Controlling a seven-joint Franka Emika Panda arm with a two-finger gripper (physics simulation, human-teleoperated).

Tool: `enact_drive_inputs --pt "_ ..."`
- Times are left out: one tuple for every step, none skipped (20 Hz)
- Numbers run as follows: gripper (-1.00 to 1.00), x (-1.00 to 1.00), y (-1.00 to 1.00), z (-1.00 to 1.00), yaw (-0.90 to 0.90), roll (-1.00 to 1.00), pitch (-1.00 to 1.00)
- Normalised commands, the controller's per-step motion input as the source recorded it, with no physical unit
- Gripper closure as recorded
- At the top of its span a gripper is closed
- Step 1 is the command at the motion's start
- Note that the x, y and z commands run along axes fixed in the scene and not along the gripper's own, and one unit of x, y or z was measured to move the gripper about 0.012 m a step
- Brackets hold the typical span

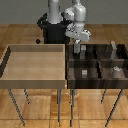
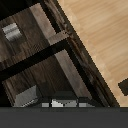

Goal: Place the milk carton into the appropriate compartment.

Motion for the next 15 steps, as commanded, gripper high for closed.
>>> enact_drive_inputs --pt "1.0 0.0 0.0 -1.0 0.0 0.0 0.0" --pt "1.0 0.0 0.0 0.0 0.0 0.0 0.0" --pt "1.0 0.0 0.0 0.0 0.0 0.0 0.0" --pt "1.0 0.0 0.0 0.0 0.0 0.0 0.0" --pt "1.0 0.0 0.0 0.0 0.0 0.0 0.0" --pt "1.0 0.0 0.0 0.0 0.0 0.0 0.0" --pt "1.0 0.0 0.0 0.0 0.0 0.0 0.0" --pt "1.0 0.0 0.0 0.0 0.0 0.0 0.0" --pt "1.0 0.0 0.0 0.0 0.0 0.0 0.0" --pt "1.0 0.0 0.0 0.0 0.0 0.0 0.0" --pt "1.0 0.0 0.0 0.0 0.0 0.0 0.0" --pt "1.0 0.0 0.0 0.0 0.0 0.0 0.0" --pt "1.0 0.0 0.0 0.0 0.0 0.0 0.0" --pt "1.0 0.0 0.0 0.0 0.0 0.0 0.0" --pt "1.0 0.0 0.0 0.0 0.0 0.0 0.0"
